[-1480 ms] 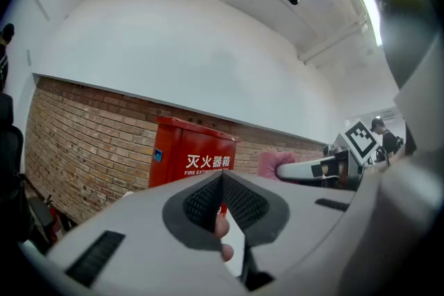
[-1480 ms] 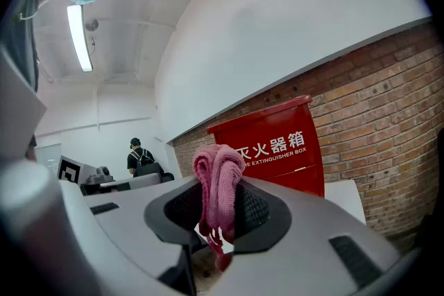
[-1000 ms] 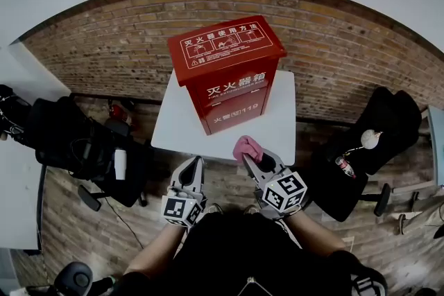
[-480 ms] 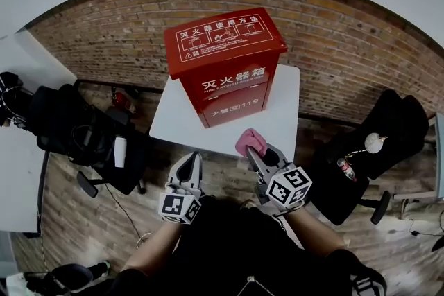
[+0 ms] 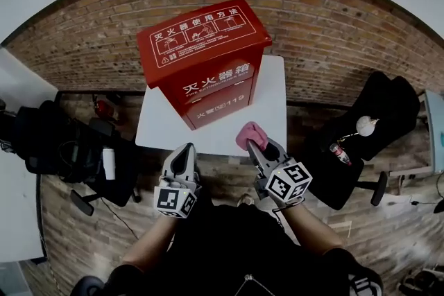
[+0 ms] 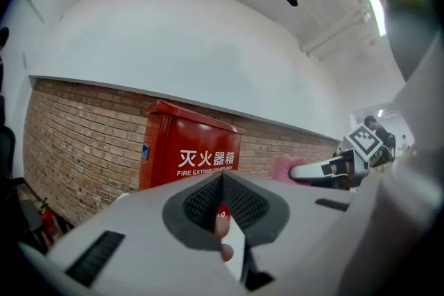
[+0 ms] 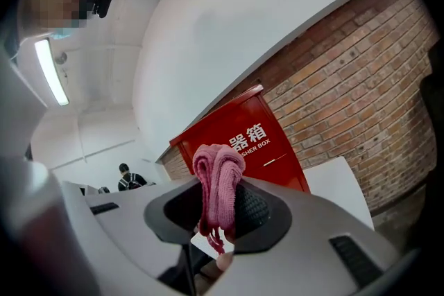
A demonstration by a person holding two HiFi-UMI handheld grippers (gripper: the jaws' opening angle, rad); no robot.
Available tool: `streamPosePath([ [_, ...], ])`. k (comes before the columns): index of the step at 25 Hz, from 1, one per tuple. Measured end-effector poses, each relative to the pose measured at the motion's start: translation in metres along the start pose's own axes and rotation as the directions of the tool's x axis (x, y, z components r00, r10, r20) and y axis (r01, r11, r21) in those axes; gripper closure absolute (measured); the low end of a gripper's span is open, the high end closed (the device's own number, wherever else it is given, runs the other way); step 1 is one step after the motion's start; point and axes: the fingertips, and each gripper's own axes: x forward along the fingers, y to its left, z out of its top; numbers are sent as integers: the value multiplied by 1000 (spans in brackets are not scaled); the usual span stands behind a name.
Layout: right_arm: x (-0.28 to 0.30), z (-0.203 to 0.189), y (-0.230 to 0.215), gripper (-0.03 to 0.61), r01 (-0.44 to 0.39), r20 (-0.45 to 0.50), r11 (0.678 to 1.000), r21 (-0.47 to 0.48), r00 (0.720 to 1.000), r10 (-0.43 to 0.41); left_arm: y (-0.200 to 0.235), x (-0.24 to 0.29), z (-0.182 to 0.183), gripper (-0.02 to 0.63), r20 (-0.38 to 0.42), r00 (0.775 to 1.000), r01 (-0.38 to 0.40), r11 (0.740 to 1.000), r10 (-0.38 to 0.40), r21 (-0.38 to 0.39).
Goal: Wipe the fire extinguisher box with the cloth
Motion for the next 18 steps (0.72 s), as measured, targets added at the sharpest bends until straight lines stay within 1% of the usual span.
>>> streamPosePath([
  [3, 15, 10, -7, 468, 92, 37, 996, 6, 995, -93, 21, 23, 3, 586, 0, 996, 86, 996, -86, 0],
  [5, 27, 16, -7, 468, 158, 59, 987, -12, 986, -157, 36, 38, 2, 586, -19, 987, 158, 987, -158, -4],
  [7, 40, 21, -7, 468, 222, 80, 975, -22, 972, -219, 48, 54, -2, 586, -50, 970, 237, 971, -238, -21],
  [8, 46, 24, -8, 468, 251, 92, 968, -14, 964, -248, 53, 61, -3, 586, -65, 957, 282, 959, -283, -26],
  [10, 58, 29, -8, 468, 292, 111, 956, 15, 950, -292, 58, 69, -4, 586, -86, 921, 379, 925, -379, -18],
  [12, 70, 34, -7, 468, 301, 120, 952, 59, 945, -306, 64, 72, -4, 586, -102, 878, 472, 882, -468, 8],
  [15, 87, 38, -5, 469, 269, 110, 950, 159, 951, -288, 69, 71, -2, 586, -129, 802, 593, 802, -583, 64],
  [18, 90, 45, -8, 469, 249, 127, 929, 275, 948, -292, 75, 66, -4, 586, -154, 730, 682, 726, -666, 90],
])
